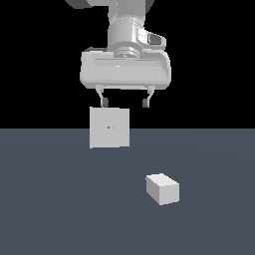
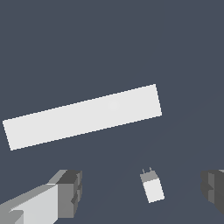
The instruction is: Plug the charger into the wall socket.
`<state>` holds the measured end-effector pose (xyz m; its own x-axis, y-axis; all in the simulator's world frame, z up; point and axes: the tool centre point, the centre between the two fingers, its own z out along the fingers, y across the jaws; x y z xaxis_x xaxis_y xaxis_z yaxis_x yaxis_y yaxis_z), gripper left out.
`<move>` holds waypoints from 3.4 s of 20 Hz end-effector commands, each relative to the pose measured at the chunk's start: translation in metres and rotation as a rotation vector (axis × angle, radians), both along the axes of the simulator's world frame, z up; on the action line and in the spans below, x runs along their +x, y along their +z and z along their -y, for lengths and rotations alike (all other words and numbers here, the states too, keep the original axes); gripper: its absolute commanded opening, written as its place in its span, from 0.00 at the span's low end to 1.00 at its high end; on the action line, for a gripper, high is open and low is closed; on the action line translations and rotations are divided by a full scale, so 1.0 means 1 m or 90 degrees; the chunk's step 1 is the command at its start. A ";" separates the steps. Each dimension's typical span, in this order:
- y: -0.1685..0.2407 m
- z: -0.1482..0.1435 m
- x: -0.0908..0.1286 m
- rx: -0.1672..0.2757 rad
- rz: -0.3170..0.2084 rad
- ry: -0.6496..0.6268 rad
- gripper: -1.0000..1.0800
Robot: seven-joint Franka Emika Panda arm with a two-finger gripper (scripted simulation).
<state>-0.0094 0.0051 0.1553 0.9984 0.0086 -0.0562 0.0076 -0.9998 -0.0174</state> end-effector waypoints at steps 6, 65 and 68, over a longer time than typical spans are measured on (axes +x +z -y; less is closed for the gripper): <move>-0.002 0.001 -0.003 0.000 0.002 0.005 0.96; -0.141 0.054 -0.104 -0.001 0.065 0.188 0.96; -0.143 0.054 -0.104 -0.001 0.065 0.188 0.96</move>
<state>-0.1139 -0.0493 0.0130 0.9533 0.2989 0.0430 0.2992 -0.9542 -0.0004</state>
